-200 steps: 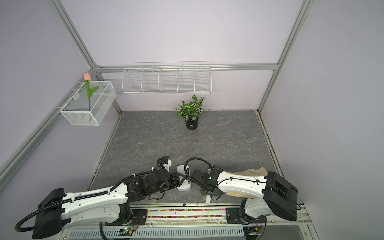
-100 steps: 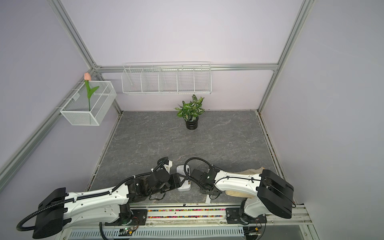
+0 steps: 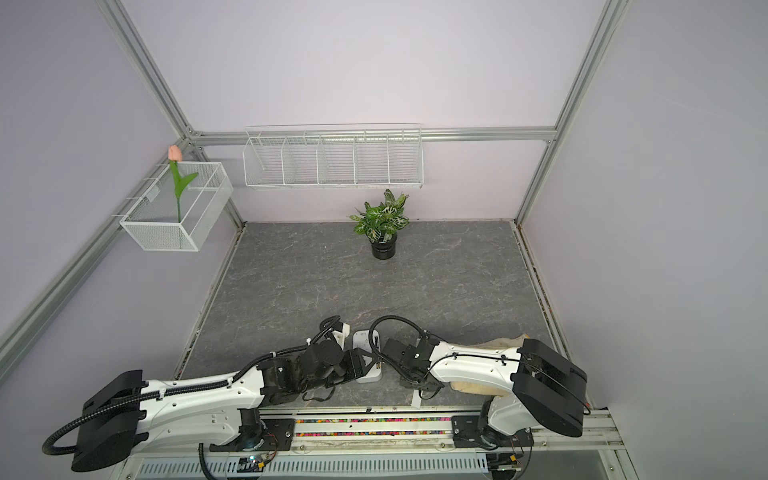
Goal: Insert the battery into the alarm
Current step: Pick up the cover from the center of the board.
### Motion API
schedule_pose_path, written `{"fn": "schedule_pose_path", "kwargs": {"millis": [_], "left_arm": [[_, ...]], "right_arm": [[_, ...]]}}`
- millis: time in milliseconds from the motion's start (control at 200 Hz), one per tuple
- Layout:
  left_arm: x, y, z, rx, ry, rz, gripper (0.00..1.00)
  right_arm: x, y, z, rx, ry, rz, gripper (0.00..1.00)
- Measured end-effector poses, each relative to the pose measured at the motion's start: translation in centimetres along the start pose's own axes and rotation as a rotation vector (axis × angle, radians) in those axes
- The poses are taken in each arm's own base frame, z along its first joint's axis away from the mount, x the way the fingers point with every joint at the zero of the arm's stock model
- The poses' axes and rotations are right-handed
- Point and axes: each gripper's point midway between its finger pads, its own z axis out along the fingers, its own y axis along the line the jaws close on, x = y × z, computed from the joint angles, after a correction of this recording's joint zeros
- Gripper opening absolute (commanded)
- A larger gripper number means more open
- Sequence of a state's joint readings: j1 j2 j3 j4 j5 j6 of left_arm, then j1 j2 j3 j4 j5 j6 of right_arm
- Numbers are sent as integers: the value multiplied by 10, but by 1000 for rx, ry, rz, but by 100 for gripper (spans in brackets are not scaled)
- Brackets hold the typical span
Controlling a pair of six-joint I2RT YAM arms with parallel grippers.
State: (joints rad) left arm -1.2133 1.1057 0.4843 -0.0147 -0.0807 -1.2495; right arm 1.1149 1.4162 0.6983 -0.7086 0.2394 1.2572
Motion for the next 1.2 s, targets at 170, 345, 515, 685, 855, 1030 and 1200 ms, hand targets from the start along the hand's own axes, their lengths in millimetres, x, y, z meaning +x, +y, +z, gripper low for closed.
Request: {"fn": "schedule_pose_path", "kwargs": {"millis": [170,345,515,685,855,1030,1200], "left_arm": [[5,-1,5,5,19,4,49],[21,4,18,-8,79,18,50],[41,-5,32,20,148,40,50],[73,-2,43,-1,244,88,50],[86,-8,44,-2,276,128,50],[88,-23,48,17,292,165,50],[100,-23,62,-14,350,217,48]], "right_arm": [[0,-1,0,-5,-2,2,27],[0,-1,-1,-21,-7,8,27],[0,-2,-1,-68,-21,36,27],[0,-2,-1,-103,-31,62,27],[-1,-2,-2,-129,-38,82,27],[-1,-2,-2,-160,-47,93,27],[-2,-3,-2,-202,-56,119,27]]}}
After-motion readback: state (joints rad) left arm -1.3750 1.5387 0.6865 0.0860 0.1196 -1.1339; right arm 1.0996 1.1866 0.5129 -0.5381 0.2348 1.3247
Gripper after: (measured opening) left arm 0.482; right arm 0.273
